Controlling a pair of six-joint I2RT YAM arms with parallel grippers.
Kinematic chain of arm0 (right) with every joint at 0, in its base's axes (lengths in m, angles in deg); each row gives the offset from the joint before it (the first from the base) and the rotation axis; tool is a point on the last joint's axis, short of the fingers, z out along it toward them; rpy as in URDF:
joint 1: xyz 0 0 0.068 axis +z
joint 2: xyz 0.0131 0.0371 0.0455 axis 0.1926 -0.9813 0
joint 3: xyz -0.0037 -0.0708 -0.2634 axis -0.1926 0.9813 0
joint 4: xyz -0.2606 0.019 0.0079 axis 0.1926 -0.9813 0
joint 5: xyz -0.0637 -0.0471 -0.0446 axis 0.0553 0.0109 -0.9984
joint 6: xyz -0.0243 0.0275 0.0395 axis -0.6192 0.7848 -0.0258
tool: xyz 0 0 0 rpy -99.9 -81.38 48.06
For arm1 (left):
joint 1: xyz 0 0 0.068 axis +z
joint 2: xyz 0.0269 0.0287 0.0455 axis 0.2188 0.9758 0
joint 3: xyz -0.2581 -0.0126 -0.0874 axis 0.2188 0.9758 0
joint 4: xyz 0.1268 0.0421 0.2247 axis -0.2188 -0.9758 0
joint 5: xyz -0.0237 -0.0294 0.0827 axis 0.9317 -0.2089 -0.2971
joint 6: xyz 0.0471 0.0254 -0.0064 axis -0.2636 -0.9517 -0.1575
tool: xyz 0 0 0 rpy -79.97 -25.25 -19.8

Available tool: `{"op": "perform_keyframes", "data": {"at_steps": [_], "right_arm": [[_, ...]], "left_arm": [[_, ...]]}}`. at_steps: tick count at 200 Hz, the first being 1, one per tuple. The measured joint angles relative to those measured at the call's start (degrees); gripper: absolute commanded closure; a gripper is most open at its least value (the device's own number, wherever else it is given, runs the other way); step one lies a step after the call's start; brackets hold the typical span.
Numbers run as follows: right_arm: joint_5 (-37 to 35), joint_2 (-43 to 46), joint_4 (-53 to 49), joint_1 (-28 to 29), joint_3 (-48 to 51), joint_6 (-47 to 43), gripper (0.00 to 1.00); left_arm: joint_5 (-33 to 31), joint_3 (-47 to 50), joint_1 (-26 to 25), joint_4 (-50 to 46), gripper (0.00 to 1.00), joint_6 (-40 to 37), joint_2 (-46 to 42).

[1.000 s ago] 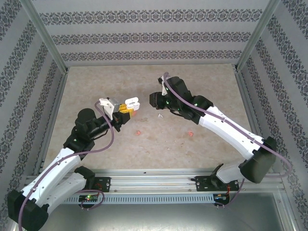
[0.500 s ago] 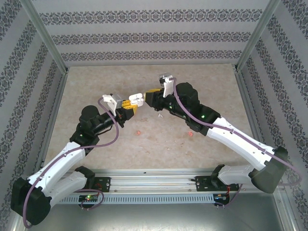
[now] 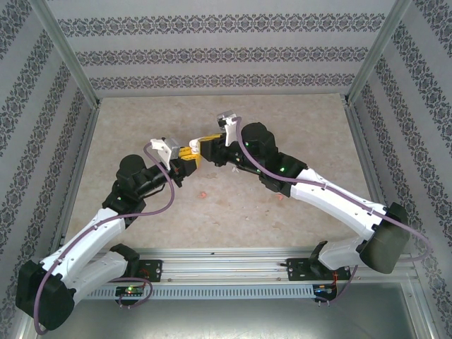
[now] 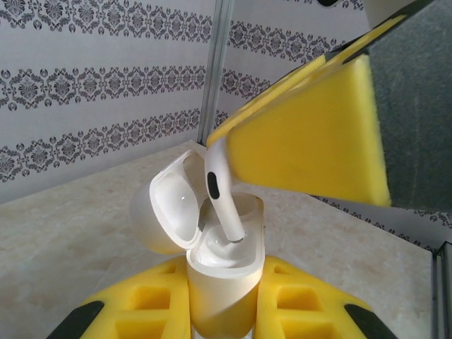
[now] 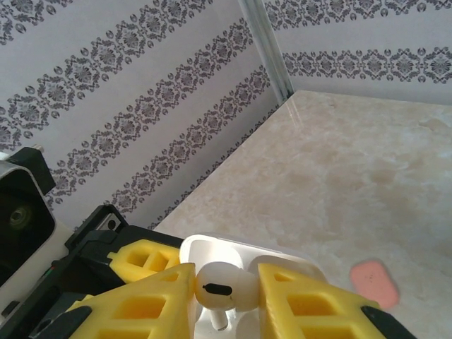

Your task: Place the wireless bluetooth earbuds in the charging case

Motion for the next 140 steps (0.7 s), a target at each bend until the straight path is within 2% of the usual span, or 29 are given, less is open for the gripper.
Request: {"op": "perform_keyframes", "data": {"at_steps": [140], "right_arm": [[-0.94, -1.77, 1.73, 2.36, -0.79, -0.42, 0.74]], "left_arm": [[-1.36, 0.00, 0.00, -0.94, 1.00, 0.44, -1.25]]}}
